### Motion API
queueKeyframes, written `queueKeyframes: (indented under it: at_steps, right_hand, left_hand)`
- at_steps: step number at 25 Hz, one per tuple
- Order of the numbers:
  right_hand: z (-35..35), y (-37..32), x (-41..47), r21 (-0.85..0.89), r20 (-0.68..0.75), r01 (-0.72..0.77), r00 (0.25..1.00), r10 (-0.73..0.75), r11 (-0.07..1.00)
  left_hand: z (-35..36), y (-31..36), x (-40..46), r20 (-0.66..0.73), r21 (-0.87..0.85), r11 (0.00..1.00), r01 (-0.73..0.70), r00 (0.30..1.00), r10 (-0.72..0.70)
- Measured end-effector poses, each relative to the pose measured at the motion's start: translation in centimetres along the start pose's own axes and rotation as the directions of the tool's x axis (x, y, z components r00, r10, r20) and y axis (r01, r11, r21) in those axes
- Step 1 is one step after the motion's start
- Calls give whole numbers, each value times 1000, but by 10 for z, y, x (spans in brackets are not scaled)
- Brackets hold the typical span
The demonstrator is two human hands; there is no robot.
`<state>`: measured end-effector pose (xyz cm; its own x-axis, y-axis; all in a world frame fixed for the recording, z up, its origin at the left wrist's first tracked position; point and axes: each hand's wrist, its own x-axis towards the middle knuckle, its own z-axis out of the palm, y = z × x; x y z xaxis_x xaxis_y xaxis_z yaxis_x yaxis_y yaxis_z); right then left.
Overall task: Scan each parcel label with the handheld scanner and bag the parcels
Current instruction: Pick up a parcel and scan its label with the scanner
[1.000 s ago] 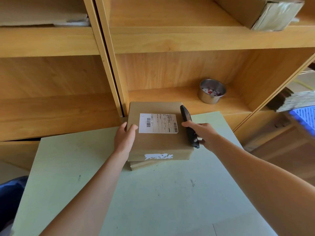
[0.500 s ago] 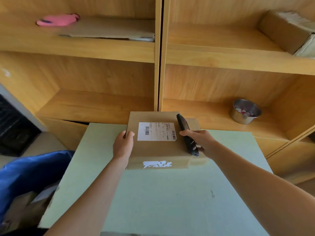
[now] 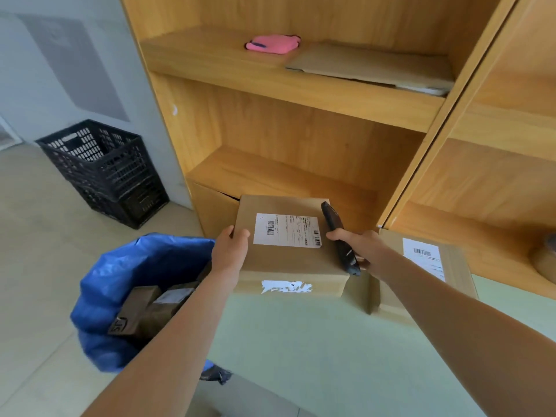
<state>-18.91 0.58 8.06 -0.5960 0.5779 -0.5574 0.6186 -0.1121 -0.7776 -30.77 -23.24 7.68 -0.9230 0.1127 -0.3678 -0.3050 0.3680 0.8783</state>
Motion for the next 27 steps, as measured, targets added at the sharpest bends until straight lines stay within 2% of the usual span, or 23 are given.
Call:
queueKeyframes:
  at_steps: [4, 8, 13, 17, 20, 22, 24, 27]
  right_hand:
    - [90, -36, 12, -54, 31, -24, 999, 26, 998]
    - [186, -60, 22, -75, 132, -14, 991, 24, 997]
    - [271, -69, 36, -129, 223, -4, 974, 32, 992]
    - [326, -60, 55, -255, 309, -56, 941, 136, 965]
    - [363, -45, 80, -303, 350, -102, 913, 210, 947]
    - [386, -34, 98, -347, 380, -136, 884, 271, 928]
    - [406, -24, 110, -388, 410, -152, 855, 318, 909]
    - [421, -10, 130, -402, 412, -149, 852, 324, 903]
  left_hand:
    - [-76, -15, 52, -27, 26, 999, 22, 999, -21]
    - [-152, -37, 101, -122, 5, 999, 51, 991, -50]
    - [-216, -69, 138, -198, -4, 992, 127, 972, -125]
    - [-243, -116, 164, -230, -46, 964, 262, 936, -265]
    - [-255, -148, 181, -248, 48, 935, 352, 911, -331]
    - [-260, -172, 198, -262, 118, 895, 430, 883, -390]
    - [-263, -198, 214, -254, 115, 853, 510, 845, -471]
    - [-259, -227, 232, -265, 105, 797, 595, 789, -555]
